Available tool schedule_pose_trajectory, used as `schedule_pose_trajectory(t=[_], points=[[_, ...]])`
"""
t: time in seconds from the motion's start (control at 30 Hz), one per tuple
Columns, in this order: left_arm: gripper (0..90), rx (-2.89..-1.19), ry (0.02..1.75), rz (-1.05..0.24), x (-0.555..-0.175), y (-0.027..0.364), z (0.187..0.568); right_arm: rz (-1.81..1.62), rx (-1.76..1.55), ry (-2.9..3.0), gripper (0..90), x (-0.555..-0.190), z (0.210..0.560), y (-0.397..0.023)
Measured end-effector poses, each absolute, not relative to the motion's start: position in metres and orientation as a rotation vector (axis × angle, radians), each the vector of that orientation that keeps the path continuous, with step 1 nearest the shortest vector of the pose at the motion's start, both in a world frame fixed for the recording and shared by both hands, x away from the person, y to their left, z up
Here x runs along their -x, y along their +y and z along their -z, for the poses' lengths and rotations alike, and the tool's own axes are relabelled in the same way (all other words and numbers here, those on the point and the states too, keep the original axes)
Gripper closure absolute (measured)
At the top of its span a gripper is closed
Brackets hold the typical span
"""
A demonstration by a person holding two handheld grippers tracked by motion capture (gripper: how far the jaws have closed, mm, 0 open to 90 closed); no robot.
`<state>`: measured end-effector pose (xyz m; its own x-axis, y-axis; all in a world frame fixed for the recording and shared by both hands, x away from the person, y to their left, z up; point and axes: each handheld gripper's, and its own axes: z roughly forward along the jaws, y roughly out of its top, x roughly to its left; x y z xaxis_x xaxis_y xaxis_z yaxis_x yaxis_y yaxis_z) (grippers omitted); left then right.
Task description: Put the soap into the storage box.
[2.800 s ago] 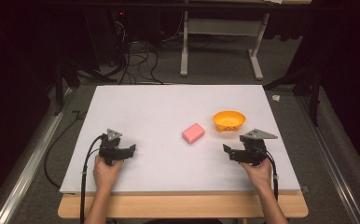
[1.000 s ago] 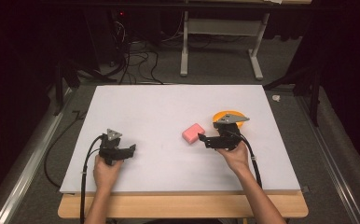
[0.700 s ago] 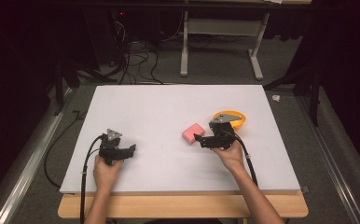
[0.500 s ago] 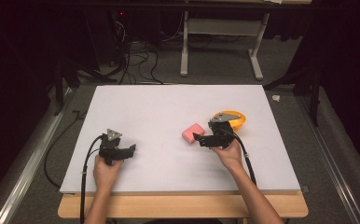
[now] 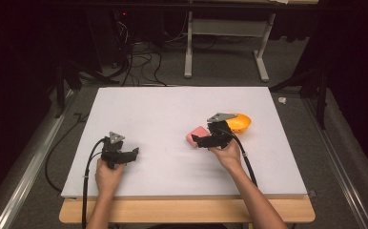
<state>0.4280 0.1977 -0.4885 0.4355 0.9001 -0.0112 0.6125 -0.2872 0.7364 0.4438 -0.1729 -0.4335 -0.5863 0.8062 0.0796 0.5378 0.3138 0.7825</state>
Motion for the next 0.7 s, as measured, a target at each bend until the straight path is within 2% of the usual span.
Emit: schedule_pose_trajectory(t=[0.7], points=[[20.5, -2.013, 1.269, -0.544, -0.428, 0.198, 0.488, -1.013, -1.232, 2.295, 12.4, -0.465, 0.461, -0.157]])
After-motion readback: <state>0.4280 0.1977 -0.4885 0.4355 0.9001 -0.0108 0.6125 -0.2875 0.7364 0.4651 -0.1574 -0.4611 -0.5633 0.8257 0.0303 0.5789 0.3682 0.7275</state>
